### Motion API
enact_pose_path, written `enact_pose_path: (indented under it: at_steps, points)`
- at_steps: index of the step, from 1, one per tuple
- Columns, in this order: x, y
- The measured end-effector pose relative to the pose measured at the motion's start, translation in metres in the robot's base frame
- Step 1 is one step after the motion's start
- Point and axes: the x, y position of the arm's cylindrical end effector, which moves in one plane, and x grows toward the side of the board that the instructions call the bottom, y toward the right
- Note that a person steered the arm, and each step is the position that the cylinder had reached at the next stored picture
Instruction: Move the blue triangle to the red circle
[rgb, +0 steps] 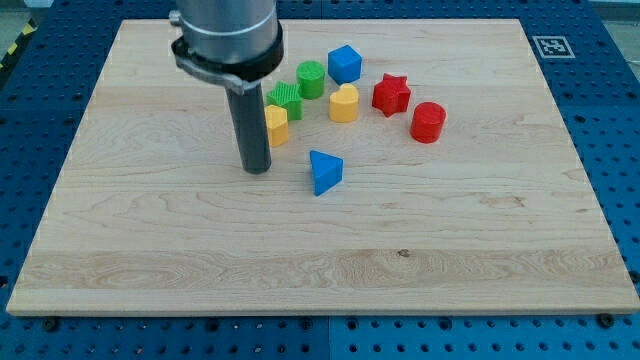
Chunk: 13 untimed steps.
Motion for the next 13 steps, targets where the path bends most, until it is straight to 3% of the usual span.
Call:
enact_pose_path:
  at_steps: [4,6,13]
  points:
    - [0.019,0.12]
    - [0.003,0.096]
    - [-0.012,0.095]
